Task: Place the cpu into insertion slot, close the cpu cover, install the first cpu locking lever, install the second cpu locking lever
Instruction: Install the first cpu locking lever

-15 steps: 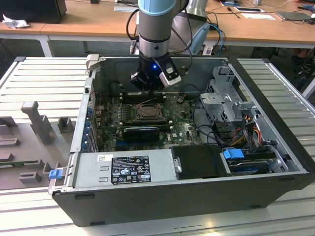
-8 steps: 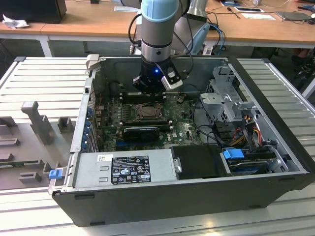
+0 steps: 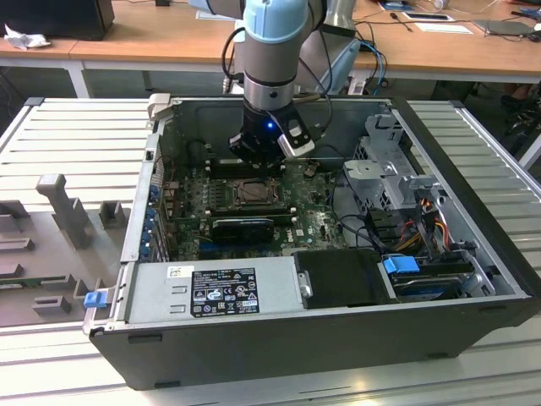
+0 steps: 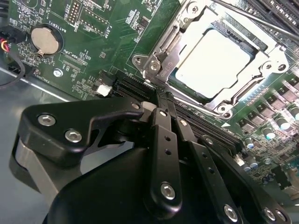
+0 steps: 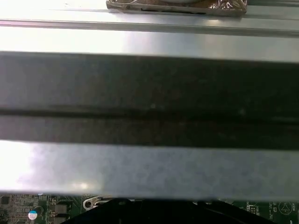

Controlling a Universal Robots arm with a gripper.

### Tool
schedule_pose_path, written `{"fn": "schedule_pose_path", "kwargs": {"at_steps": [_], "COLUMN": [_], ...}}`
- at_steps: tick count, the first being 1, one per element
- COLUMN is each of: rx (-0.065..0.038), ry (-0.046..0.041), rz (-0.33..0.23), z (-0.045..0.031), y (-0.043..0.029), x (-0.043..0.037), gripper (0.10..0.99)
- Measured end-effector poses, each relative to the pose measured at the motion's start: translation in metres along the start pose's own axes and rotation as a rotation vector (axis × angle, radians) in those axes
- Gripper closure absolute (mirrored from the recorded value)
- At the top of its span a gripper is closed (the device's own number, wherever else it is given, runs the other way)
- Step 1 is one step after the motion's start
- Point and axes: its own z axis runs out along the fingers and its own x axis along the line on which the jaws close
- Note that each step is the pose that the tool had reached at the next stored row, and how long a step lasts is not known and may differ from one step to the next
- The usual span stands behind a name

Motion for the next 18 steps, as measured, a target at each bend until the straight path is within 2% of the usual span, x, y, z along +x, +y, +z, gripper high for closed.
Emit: {"fn": "schedule_pose_path", "kwargs": {"at_steps": [9, 18], "rx": [0.002, -0.001], "ry": [-0.0003, -0.0004], "rz": [0.000, 0.000], "z": [0.0001, 0.0029], "y": [-0.0050, -0.0056], "x": [0.0000, 0.0000], "gripper": [0.980, 0.980]}}
